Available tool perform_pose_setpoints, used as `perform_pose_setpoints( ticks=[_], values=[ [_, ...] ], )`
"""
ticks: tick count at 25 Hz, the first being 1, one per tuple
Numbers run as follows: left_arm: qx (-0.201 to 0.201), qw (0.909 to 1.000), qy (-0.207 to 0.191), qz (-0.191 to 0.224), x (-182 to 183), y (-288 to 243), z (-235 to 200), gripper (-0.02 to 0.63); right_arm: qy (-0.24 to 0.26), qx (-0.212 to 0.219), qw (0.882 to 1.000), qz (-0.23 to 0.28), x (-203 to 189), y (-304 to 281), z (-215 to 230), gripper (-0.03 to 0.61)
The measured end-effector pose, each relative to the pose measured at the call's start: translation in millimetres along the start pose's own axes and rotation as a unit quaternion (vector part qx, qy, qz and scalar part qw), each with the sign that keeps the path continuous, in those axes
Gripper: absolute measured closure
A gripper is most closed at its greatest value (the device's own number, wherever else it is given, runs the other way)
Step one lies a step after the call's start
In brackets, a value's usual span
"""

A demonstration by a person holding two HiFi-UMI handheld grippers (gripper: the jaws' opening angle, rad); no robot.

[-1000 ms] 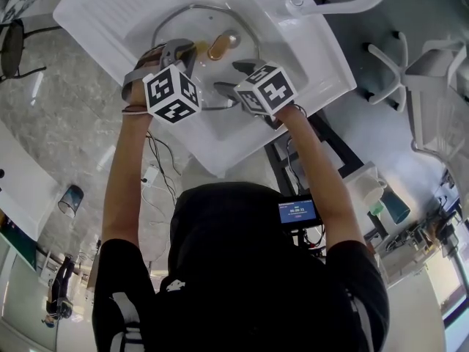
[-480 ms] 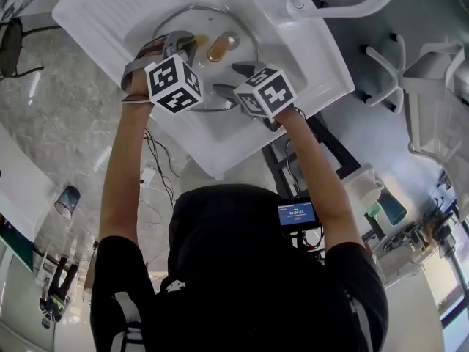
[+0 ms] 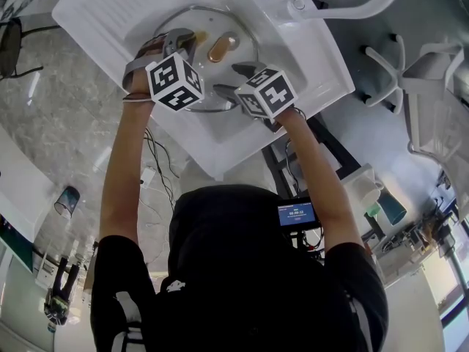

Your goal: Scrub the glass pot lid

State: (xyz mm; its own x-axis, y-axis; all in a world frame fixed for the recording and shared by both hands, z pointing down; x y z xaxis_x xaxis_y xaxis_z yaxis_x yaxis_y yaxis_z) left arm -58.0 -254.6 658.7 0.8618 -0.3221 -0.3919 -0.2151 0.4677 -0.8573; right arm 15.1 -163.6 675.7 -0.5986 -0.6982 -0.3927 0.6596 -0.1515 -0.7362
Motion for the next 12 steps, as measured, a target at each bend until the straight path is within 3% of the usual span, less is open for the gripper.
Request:
perform_pose_setpoints(
  ticks=[12],
  values=[
    [0.010, 0.9998, 0.015, 0.004, -3, 12, 7, 0.595, 0.000, -0.001, 1.000, -0.004, 0, 0, 0, 0.287]
  ],
)
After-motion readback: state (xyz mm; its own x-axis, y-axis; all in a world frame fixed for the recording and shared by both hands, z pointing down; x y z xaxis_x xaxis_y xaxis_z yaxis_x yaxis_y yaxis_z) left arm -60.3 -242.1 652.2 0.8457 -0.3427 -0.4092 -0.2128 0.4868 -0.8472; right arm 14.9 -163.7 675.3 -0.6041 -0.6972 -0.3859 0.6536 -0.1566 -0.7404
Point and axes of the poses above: the fingertips, and each gripper's own axes: y backward along the fingers, z to its right, x out of its top, the point moved 1 cm from there along y, backward along the fingers, and after that the axes turned 2 degrees about x, right-handed, at the moved point
